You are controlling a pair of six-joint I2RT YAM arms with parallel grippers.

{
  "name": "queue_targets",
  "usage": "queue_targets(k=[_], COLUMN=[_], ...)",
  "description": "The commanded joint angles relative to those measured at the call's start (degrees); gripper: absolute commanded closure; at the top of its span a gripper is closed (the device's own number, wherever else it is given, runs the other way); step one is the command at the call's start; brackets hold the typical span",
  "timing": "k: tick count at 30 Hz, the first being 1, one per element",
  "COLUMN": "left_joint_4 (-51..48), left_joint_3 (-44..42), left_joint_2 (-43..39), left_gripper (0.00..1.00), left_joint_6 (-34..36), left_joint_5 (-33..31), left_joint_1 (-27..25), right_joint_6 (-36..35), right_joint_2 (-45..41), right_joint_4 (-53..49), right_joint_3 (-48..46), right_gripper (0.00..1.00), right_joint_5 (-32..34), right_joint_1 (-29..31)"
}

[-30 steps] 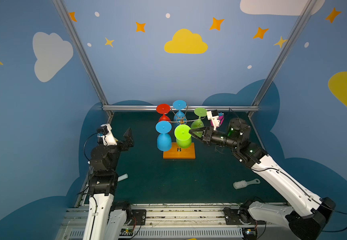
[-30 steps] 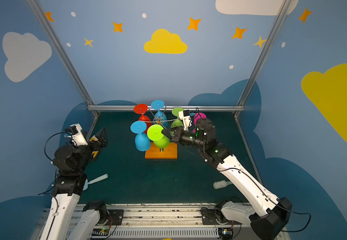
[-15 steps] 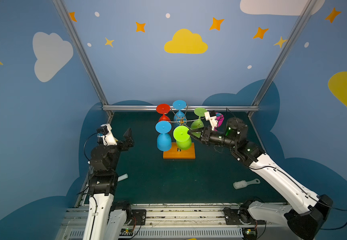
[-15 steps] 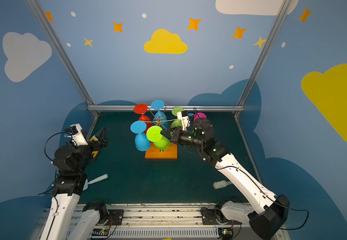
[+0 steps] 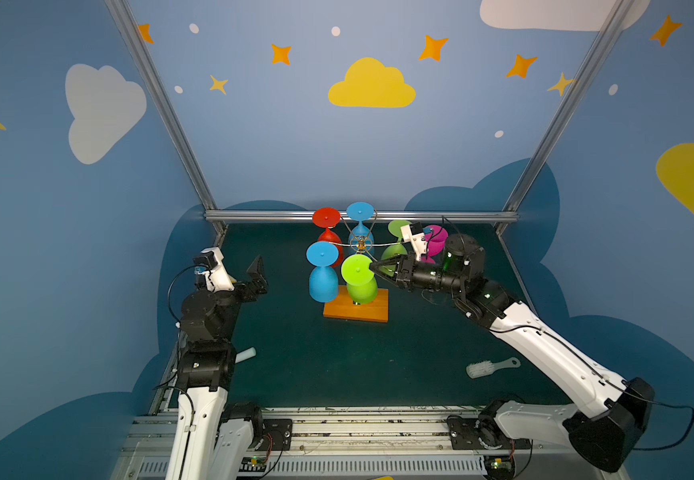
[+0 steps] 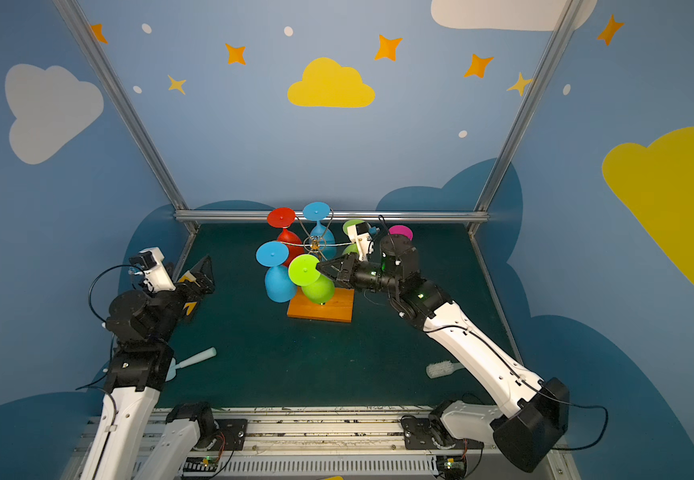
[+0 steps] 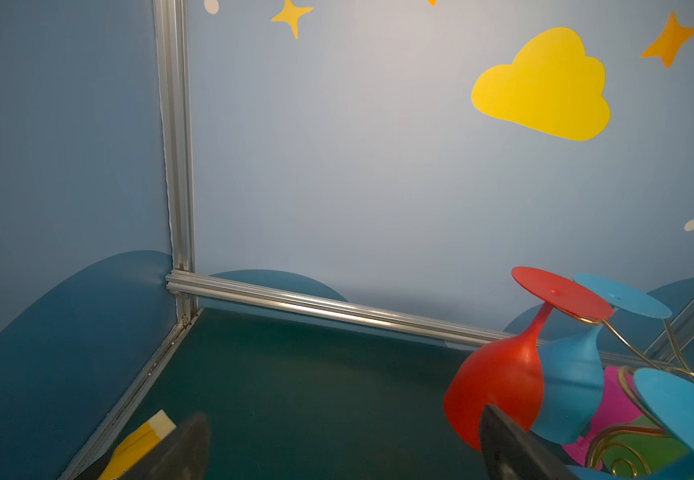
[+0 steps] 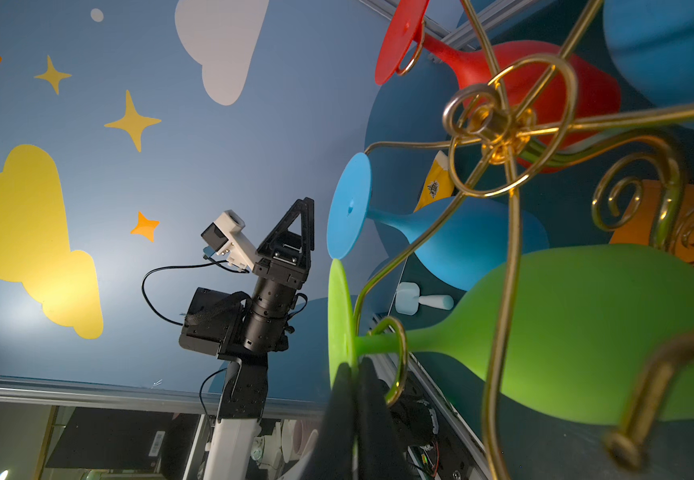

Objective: Take the wine glass off the wine glass rack

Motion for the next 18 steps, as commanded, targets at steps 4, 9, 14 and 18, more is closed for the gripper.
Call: queue_targets(k=[4,9,14,18], left_joint_4=[0.76,0.76,0.76,0.75], left_joint_3=[1.02,1.06,1.05,1.05], left_joint_2=[-0.36,-0.36,-0.45,-0.39], left_gripper=[0.00,0.00,0.00,0.00], left_joint_6=[-0.30,-0.35,-0.39,-0.48], left_joint_5=[0.23,0.25,0.21,0.22], left_joint_1=[0.30,0.30,0.30,0.25], right_joint_6=[-1.67,-2.53,-2.83,-2.82], right_joint_2=[-1.94,-3.33,-4.64,-4.64], right_joint_4=[-0.17,-1.88,-2.19,-2.66], right_joint_3=[1.98,1.91,0.84,0.97], right_gripper=[1.00,1.00,1.00,1.00], right_joint_5=[1.40,2.09,3.13,2.24], right_joint_1=[0.50,0.53,0.52,0.55])
